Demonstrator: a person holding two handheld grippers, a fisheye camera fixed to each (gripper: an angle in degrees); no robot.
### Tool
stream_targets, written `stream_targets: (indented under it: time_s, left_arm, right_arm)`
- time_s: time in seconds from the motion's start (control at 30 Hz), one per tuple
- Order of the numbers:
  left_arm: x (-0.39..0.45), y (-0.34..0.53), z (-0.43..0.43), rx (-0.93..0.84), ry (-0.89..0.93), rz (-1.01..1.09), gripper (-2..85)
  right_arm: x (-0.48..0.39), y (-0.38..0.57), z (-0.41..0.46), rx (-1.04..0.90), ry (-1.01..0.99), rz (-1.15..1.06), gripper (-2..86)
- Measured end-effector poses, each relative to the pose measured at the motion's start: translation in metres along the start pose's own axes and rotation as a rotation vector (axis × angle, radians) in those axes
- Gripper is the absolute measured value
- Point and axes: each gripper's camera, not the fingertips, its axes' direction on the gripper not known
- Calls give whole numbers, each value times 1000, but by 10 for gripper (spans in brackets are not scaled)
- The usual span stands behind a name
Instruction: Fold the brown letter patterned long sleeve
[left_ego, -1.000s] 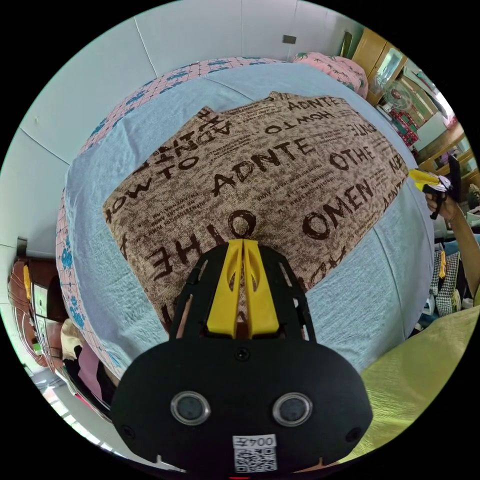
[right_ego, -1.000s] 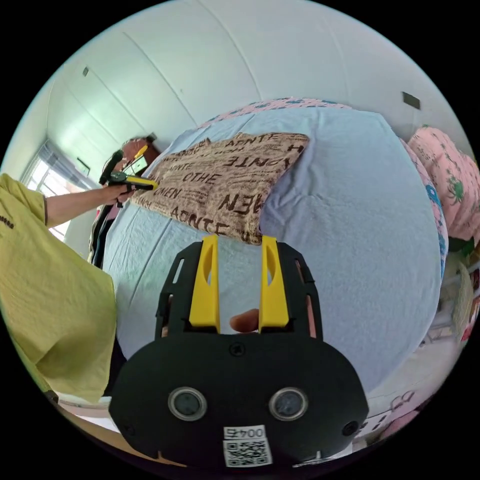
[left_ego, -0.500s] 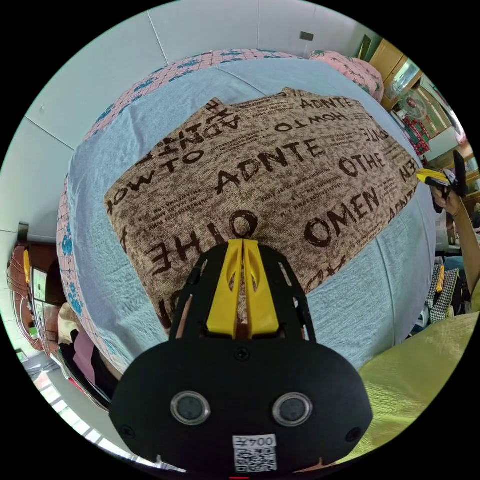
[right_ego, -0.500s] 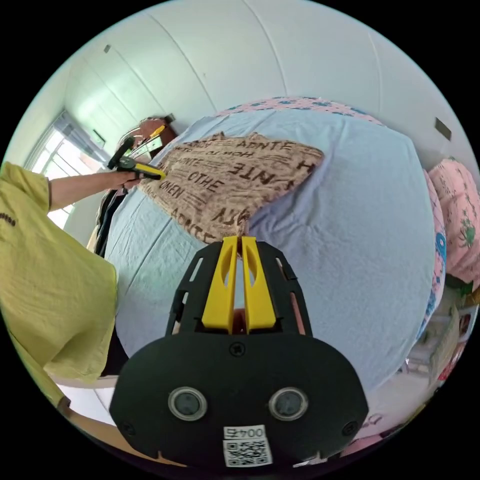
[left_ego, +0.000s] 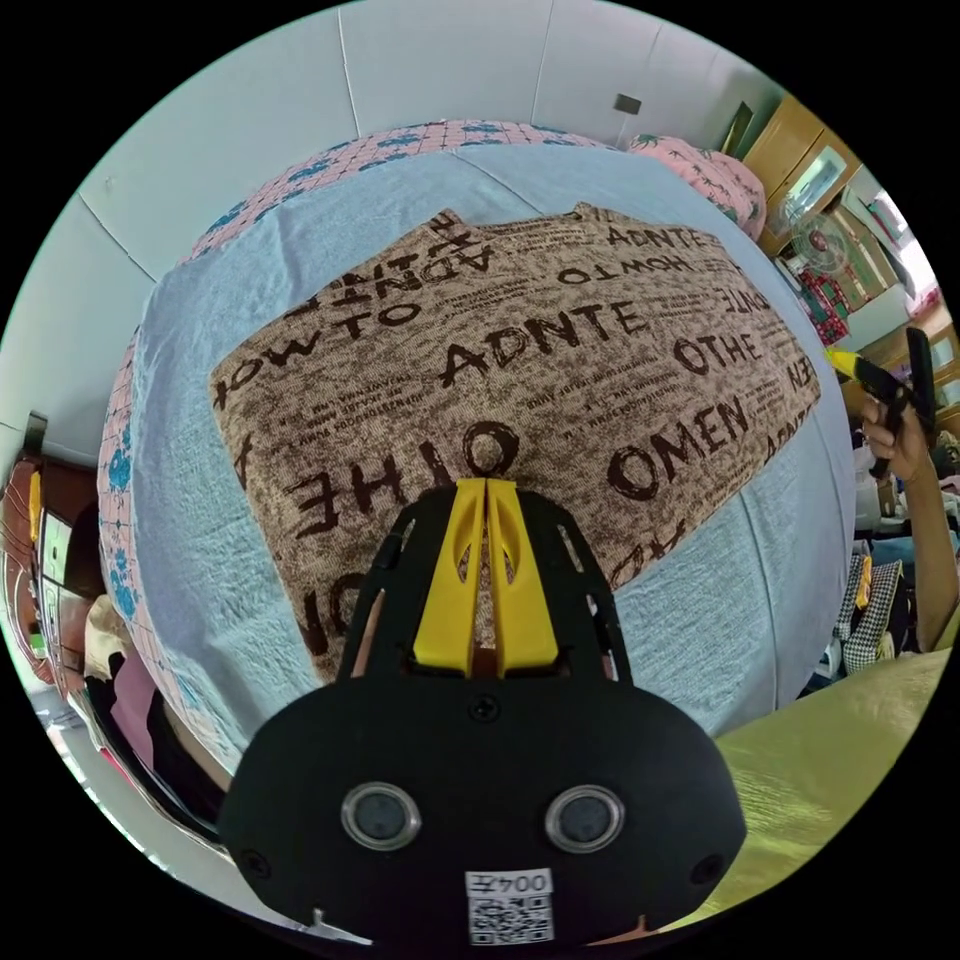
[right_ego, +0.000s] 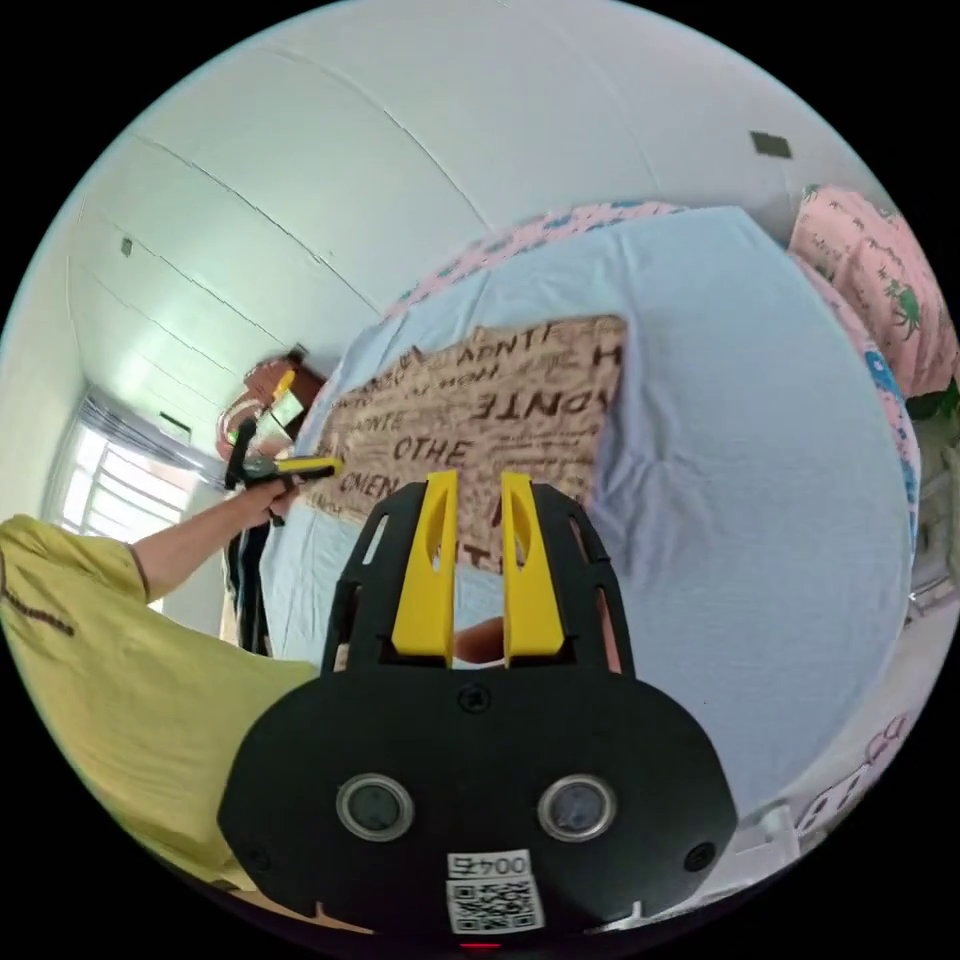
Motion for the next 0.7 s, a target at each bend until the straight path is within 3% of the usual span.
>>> stream_targets:
  time_s: [0.13, 0.23, 0.3, 0.4, 0.7]
  left_arm:
    - [-17, 7, -7, 35, 21, -19, 14]
    - [-43, 11, -17, 49, 103, -68, 39]
    - [-76, 21, -41, 172, 269, -155, 68]
    - [-123, 33, -76, 292, 185, -234, 79]
    - [-263, 11, -71, 189, 227, -421, 109]
  right_arm:
    - [-18, -10, 82, -293, 209, -28, 67]
    - [-21, -24, 74, -265, 187, 14, 73]
    - [-23, -37, 47, -109, 132, 27, 87]
    - [-18, -59, 28, 20, 168, 23, 110]
    - [54, -143, 69, -18, 194, 223, 135]
